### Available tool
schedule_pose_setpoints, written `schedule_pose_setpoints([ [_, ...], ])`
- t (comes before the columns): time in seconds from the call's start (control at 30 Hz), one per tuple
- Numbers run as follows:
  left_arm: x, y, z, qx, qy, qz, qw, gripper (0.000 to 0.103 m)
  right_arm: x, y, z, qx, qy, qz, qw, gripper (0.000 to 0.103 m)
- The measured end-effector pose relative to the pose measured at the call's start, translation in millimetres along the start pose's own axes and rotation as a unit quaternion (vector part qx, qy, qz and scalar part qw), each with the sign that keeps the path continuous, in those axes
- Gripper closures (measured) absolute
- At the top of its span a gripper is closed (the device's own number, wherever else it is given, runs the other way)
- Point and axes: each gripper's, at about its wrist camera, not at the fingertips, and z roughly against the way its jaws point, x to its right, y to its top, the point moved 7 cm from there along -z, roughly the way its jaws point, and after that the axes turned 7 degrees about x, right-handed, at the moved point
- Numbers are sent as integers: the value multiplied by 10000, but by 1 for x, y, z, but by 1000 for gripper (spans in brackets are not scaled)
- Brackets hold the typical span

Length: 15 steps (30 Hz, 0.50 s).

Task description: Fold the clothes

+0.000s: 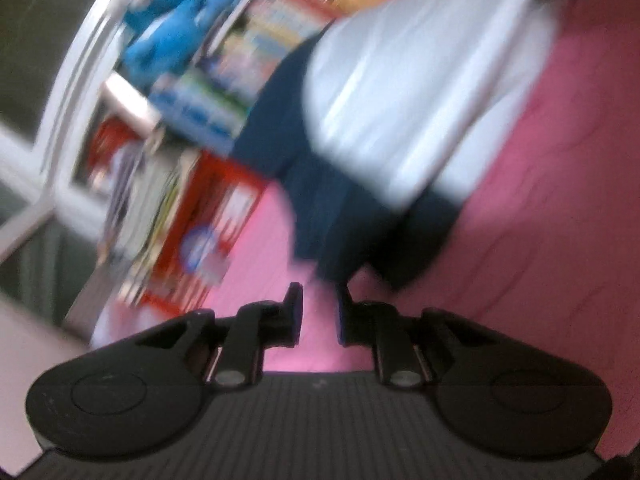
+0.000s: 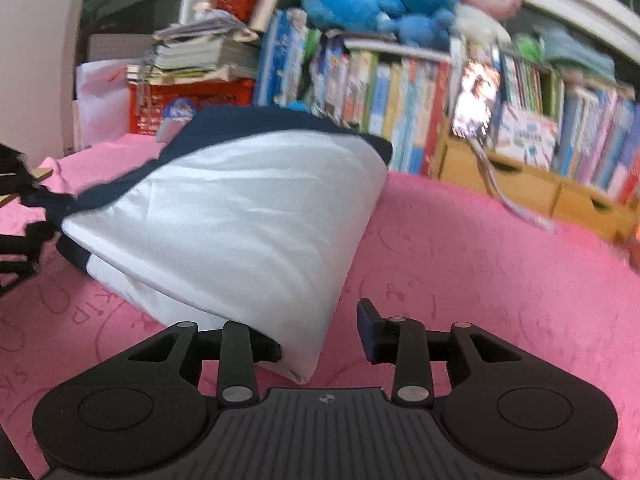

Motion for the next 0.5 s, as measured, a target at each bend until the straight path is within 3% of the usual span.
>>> schedule_pose_setpoints([
  [0.07,-19,-11,9,-159,-111,989,9949,86,4,-5,1,-94,26,-215,9997,66],
  [0.1,-29,-12,18,-146,-279,1686,9852,86,5,-6,2,-117,67,-299,9995,66],
  [0.13,-37,-13,26,-103,-502,2405,9693,86,6,-6,2,-120,103,-364,9992,66],
  [0.2,-43,-12,43,31,-992,3674,9247,87,6,-5,2,-125,176,-492,9986,71],
  [0.23,-40,-8,51,134,-1212,4049,9062,87,5,-5,3,-121,223,-547,9982,78],
  [0.27,-33,0,58,286,-1383,4199,8965,87,5,-3,3,-119,249,-565,9980,83],
  [0.3,-24,11,64,430,-1473,4107,8988,87,4,-1,3,-116,275,-583,9979,83],
  [0.4,16,53,75,940,-1589,2809,9418,84,2,5,4,-109,354,-636,9973,85],
  [0.43,30,66,77,1136,-1681,2285,9522,84,3,9,5,-99,396,-633,9972,85],
  [0.5,52,87,75,1486,-1770,1405,9627,82,5,17,6,-79,474,-617,9969,85],
])
